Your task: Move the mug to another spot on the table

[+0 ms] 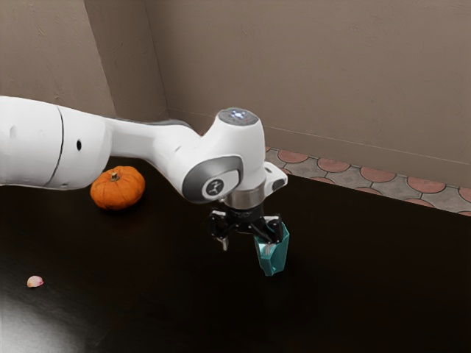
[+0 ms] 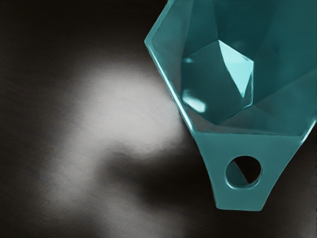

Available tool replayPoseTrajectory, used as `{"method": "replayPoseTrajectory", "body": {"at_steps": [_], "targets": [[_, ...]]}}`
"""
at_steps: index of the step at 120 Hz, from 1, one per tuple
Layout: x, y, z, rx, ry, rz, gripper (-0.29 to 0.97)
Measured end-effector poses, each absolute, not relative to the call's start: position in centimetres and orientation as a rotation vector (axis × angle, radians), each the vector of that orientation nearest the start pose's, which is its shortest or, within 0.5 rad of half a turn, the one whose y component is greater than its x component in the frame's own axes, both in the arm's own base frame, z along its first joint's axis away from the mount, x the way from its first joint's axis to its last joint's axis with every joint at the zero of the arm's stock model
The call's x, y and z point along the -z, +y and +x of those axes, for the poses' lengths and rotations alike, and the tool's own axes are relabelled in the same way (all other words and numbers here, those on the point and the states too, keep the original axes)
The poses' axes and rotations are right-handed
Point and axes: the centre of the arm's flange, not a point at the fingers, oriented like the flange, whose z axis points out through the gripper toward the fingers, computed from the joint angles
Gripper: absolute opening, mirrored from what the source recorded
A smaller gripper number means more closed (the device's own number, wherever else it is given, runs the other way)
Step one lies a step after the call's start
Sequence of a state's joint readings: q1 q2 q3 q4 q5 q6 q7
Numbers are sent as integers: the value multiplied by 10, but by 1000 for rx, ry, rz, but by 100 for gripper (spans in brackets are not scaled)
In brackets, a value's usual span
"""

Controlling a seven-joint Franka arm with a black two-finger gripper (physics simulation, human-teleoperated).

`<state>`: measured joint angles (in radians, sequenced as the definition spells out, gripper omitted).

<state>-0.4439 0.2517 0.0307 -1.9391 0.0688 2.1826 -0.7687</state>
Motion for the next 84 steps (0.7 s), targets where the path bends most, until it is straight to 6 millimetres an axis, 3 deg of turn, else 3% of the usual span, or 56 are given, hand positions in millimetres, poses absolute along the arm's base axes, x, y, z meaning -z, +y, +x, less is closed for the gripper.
{"method": "replayPoseTrajectory", "body": {"at_steps": [27,84], "targets": [[-327,-254,564,59,-420,-3042,68],[-292,-260,577,137,-344,-3046,68]]}}
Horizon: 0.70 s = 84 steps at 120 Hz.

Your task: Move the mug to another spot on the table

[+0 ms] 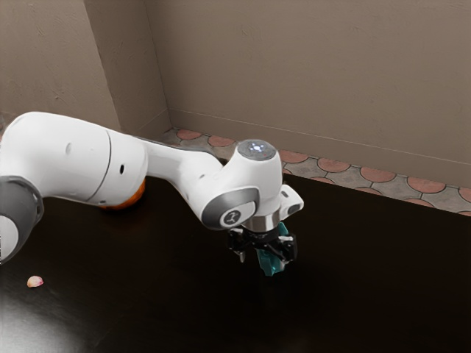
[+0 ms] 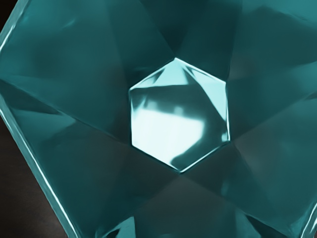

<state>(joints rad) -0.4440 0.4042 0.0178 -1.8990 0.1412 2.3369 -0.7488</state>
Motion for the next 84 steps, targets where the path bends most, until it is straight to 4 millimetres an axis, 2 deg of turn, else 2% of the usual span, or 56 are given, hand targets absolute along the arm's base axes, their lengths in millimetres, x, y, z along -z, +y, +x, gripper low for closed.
{"method": "replayPoseTrajectory", "body": {"at_steps": [42,65,84], "targets": [[-275,-261,581,160,-334,-3058,67],[-276,-261,582,227,-212,-3012,39],[-276,-260,583,259,-158,-2984,26]]}}
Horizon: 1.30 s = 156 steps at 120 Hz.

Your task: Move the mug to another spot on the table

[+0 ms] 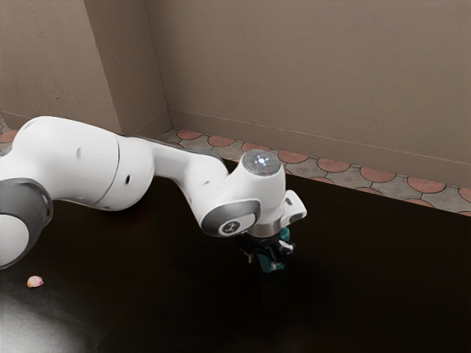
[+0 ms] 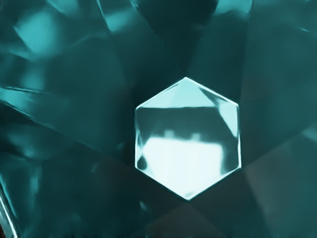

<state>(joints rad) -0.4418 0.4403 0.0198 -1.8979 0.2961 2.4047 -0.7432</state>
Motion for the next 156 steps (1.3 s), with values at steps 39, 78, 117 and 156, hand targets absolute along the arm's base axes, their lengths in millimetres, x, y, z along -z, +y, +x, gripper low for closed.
{"method": "replayPoseTrajectory", "body": {"at_steps": [39,78,117,156], "targets": [[-289,-265,592,409,-223,-3030,11],[-302,-249,610,570,-326,-3058,11],[-310,-187,627,608,-487,-3005,-2],[-311,-133,624,545,-610,-2957,-9]]}}
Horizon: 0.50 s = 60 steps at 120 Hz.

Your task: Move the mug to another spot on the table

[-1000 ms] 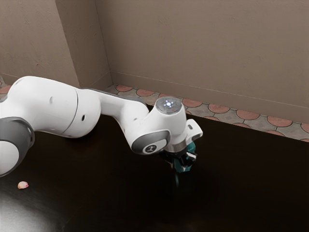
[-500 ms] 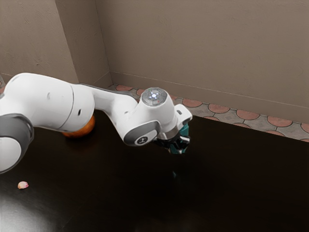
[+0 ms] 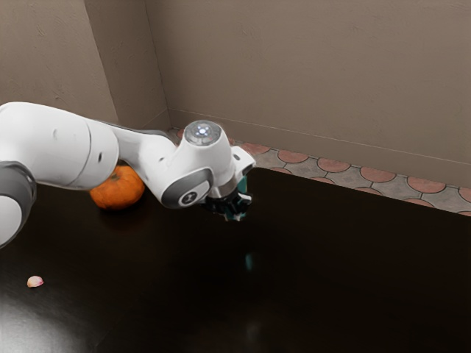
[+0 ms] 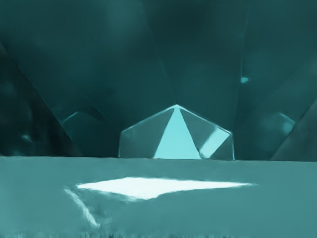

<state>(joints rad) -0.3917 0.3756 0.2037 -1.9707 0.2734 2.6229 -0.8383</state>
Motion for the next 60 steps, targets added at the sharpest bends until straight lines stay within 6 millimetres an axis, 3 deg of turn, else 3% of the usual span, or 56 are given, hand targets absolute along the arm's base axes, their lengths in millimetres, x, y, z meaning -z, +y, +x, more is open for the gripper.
{"method": "replayPoseTrajectory", "body": {"at_steps": [24,50,60], "targets": [[-308,-95,583,460,-675,-2953,-11],[-299,-60,566,467,-695,-2935,-9],[-300,-56,561,480,-683,-2937,-9]]}}
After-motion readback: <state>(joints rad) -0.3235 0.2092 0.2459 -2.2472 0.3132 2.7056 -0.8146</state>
